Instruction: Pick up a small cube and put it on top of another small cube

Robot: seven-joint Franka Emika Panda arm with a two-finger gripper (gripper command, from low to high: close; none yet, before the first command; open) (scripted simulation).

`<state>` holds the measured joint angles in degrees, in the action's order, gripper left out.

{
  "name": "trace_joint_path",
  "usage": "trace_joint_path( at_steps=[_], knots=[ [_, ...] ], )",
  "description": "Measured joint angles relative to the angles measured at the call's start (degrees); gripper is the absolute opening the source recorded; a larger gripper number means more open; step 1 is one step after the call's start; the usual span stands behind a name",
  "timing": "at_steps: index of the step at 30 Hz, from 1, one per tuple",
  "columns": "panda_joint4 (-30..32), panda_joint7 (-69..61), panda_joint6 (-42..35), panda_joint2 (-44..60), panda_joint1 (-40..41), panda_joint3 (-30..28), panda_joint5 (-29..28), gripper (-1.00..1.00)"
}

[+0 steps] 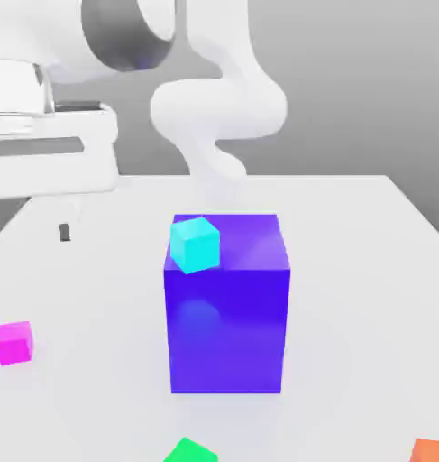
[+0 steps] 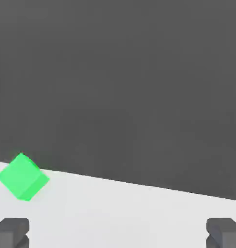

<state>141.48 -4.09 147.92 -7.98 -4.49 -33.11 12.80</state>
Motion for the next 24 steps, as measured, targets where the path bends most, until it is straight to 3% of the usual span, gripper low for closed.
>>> trace_joint_path(
  at_steps=[6, 11, 18, 19, 24],
  knots=[
    [2.6, -17.0, 4.2, 11.9, 6.4, -2.6, 7.2, 0.0],
    [5.0, -28.1, 8.3, 20.7, 12.4, -3.0, 9.2, 0.0],
    [2.4, -39.6, 15.1, 31.8, 22.5, 8.4, 21.8, 0.0],
    [2.0, -40.6, 16.0, 33.0, 23.9, 10.1, 23.2, -1.0],
    [2.0, -40.6, 15.8, 33.0, 23.9, 10.1, 23.2, -1.0]
  ],
)
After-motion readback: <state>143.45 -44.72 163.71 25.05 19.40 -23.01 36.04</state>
